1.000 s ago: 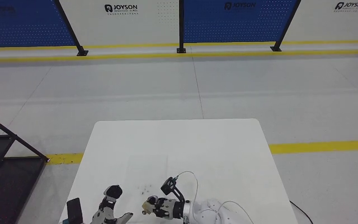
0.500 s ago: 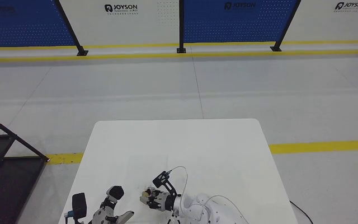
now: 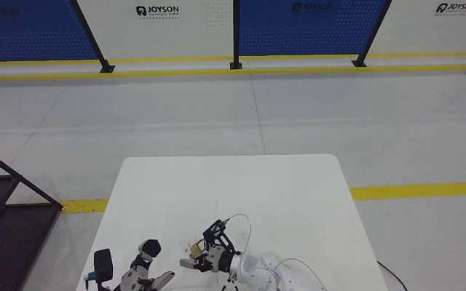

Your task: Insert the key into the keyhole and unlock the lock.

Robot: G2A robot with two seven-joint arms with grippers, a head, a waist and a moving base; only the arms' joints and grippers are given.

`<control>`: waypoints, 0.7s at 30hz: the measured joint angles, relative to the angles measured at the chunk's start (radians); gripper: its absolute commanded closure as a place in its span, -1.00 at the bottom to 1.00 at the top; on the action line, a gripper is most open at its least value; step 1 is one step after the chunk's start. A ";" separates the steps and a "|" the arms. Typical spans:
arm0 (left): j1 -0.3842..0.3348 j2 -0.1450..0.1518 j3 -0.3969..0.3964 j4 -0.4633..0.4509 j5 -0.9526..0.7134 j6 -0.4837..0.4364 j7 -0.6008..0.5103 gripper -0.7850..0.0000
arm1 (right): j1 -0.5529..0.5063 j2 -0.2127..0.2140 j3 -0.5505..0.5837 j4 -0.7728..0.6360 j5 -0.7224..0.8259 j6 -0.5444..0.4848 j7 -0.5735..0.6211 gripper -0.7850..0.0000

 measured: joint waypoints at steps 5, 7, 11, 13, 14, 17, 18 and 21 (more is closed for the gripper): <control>-0.009 -0.002 -0.002 0.001 -0.032 0.003 0.001 -1.00 | -0.042 0.021 0.048 -0.073 -0.010 -0.002 -0.014 -1.00; -0.012 -0.003 -0.003 0.002 -0.039 0.007 -0.001 -1.00 | -0.062 0.032 0.072 -0.104 -0.016 -0.013 -0.025 -1.00; -0.020 -0.006 0.000 0.005 -0.052 0.025 -0.001 -1.00 | -0.125 0.061 0.145 -0.187 -0.036 -0.047 -0.059 -1.00; -0.022 -0.007 0.002 0.005 -0.053 0.033 -0.001 -1.00 | -0.158 0.074 0.180 -0.230 -0.045 -0.058 -0.079 -1.00; -0.022 -0.007 0.003 0.005 -0.053 0.033 -0.001 -1.00 | -0.181 0.082 0.202 -0.260 -0.046 -0.067 -0.091 -1.00; -0.022 -0.007 0.003 0.005 -0.053 0.033 -0.001 -1.00 | -0.226 0.094 0.246 -0.320 -0.052 -0.071 -0.142 -1.00; -0.022 -0.007 0.003 0.005 -0.053 0.033 -0.001 -1.00 | -0.228 0.094 0.248 -0.323 -0.053 -0.071 -0.145 -1.00; -0.022 -0.007 0.003 0.004 -0.053 0.033 -0.001 -1.00 | -0.226 0.094 0.247 -0.320 -0.053 -0.071 -0.143 -1.00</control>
